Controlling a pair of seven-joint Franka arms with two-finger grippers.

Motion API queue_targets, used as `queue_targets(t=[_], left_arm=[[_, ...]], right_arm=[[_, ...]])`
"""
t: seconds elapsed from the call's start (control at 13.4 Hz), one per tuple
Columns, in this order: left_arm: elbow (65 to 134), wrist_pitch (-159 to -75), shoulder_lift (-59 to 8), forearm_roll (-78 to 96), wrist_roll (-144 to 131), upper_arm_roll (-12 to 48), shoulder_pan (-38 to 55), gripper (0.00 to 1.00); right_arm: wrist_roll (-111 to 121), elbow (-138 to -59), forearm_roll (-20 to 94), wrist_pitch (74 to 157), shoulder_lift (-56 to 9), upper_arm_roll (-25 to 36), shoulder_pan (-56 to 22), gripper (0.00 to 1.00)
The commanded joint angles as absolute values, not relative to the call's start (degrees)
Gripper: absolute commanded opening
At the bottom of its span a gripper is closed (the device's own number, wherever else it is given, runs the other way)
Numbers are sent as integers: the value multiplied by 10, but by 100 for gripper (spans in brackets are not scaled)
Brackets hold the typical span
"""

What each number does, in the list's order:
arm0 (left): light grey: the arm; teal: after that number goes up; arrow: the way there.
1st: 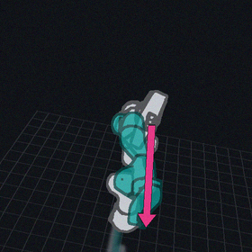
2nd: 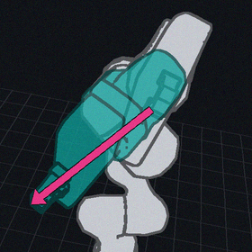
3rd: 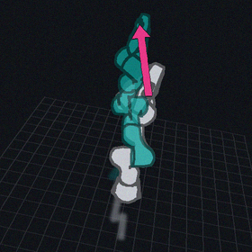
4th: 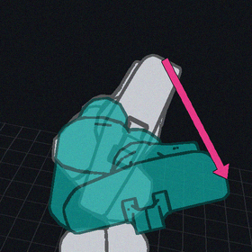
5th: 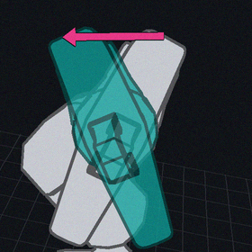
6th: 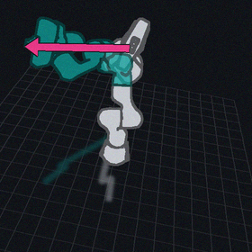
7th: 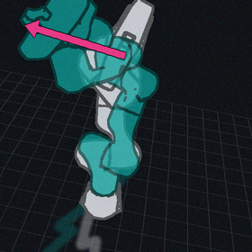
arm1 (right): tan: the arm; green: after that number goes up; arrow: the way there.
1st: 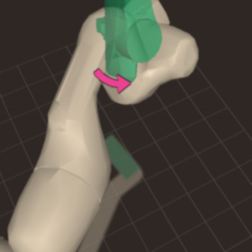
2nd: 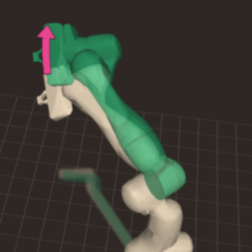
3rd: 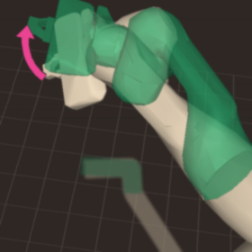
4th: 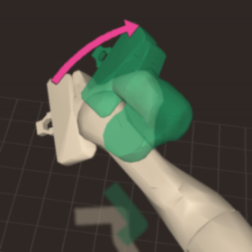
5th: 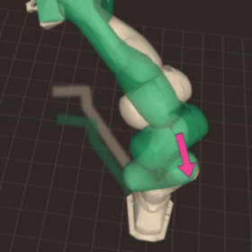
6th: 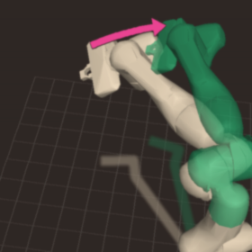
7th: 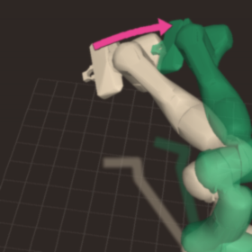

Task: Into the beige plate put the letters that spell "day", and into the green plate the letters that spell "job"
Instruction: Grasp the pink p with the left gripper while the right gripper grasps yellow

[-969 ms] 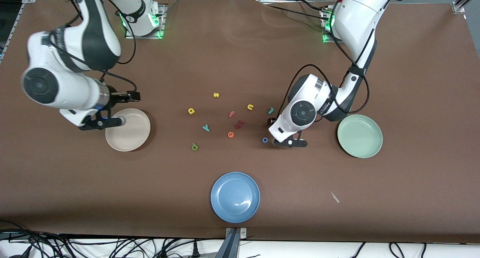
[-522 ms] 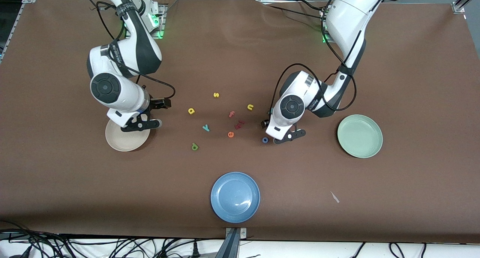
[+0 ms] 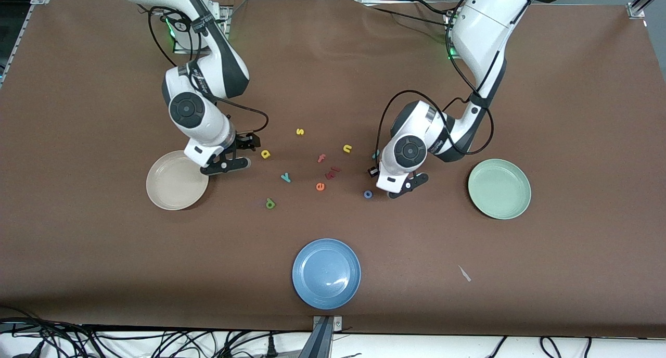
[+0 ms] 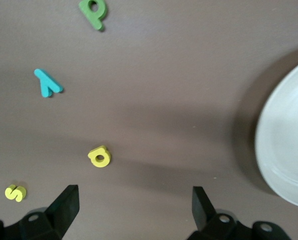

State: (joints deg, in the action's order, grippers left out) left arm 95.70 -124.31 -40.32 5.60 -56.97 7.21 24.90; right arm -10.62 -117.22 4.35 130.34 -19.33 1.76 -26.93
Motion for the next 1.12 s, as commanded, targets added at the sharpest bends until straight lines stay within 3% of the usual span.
queue_targets(t=[0.0, 0.37, 0.6, 0.67, 0.82, 1.04], left_arm=[[969, -1257, -397, 68, -574, 73, 246, 49], [972, -1262, -403, 68, -574, 72, 243, 49], [979, -1276, -406, 68, -574, 72, 244, 47], [979, -1276, -406, 68, -574, 72, 244, 26], [980, -1276, -407, 68, -574, 72, 243, 2], [976, -1272, -403, 68, -573, 72, 241, 0]], right_arm=[[-112, -1210, 49, 1369, -193, 0, -267, 100], [-93, -1223, 41, 1468, -245, -36, -269, 100], [-68, -1223, 34, 1487, -264, -41, -284, 100], [-46, -1223, 34, 1487, -268, -41, -284, 100], [-12, -1224, 34, 1487, -268, -40, -283, 100], [16, -1223, 34, 1487, -270, -38, -280, 99]])
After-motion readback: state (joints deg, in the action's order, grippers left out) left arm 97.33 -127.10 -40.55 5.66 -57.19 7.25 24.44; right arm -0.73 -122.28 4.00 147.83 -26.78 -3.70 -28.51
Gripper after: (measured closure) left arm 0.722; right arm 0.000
